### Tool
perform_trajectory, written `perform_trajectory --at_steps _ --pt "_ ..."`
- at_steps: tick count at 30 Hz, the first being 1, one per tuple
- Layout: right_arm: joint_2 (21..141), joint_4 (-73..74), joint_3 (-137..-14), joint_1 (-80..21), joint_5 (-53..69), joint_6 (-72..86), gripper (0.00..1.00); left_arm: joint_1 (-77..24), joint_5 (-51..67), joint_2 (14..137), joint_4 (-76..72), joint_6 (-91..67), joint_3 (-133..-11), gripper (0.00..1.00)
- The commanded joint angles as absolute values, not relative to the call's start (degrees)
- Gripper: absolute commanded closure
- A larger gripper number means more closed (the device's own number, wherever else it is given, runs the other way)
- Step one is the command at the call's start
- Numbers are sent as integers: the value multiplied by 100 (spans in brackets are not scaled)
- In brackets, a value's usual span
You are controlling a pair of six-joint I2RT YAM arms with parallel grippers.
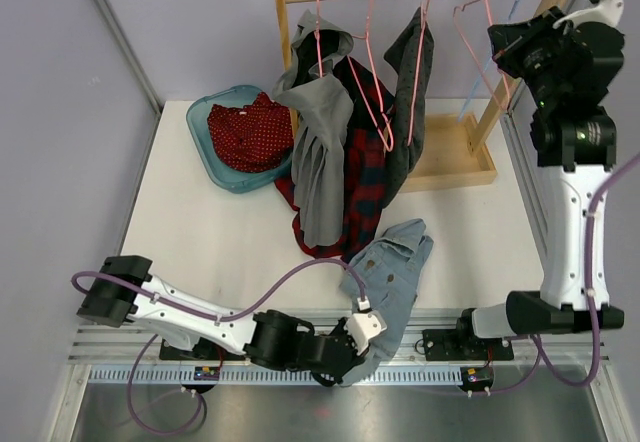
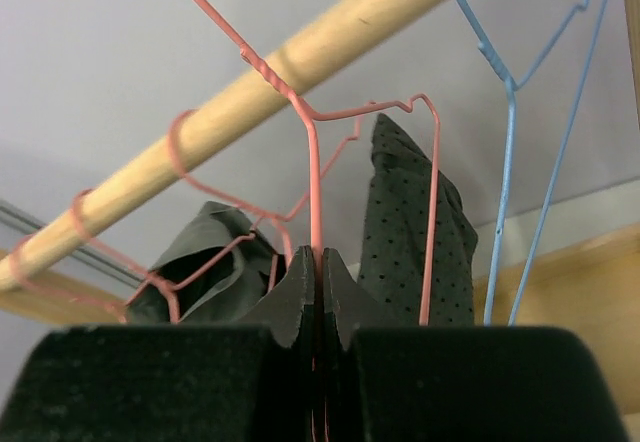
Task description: Remove the skirt from the hanger
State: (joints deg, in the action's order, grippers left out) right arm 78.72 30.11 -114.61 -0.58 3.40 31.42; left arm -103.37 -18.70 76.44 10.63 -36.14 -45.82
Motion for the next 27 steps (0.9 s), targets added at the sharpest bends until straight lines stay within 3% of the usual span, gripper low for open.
perform_trajectory --at_steps 1,7,11,13,14,15,16,19,23,27 --pt "8199 2593 -11566 -53 123 3287 100 -10362 -2337 7287 1212 -3814 -4667 100" --pt "7851 2523 -10610 -44 316 3471 100 -10362 -3417 6953 2801 -4113 -5272 100" --pt "7331 2513 -9732 -53 255 3437 100 -10319 -4436 6576 4889 -4210 -6133 100" --pt "7094 2575 -9555 -44 202 3375 95 -10205 -4824 6426 5498 -4088 -6484 100" --pt "7023 2601 -9406 -53 185 3358 89 -9969 -4886 6364 5624 -3991 -6573 100" --pt "6944 2636 -9343 -44 132 3314 59 -9828 -4982 6215 5738 -3755 -6670 100" --pt "6804 2706 -9291 -53 106 3279 42 -9661 -5018 6153 5870 -3605 -6828 100" --pt "6514 2873 -9080 -53 35 3156 4 -8688 -5238 5933 5994 -2841 -7458 100" --pt "6127 3023 -8852 -44 -246 3006 1 -7292 -5204 5687 5039 -1331 -8067 100" --pt "5784 3111 -8570 -44 -229 2892 1 -5444 -4108 6133 4079 94 -9232 100"
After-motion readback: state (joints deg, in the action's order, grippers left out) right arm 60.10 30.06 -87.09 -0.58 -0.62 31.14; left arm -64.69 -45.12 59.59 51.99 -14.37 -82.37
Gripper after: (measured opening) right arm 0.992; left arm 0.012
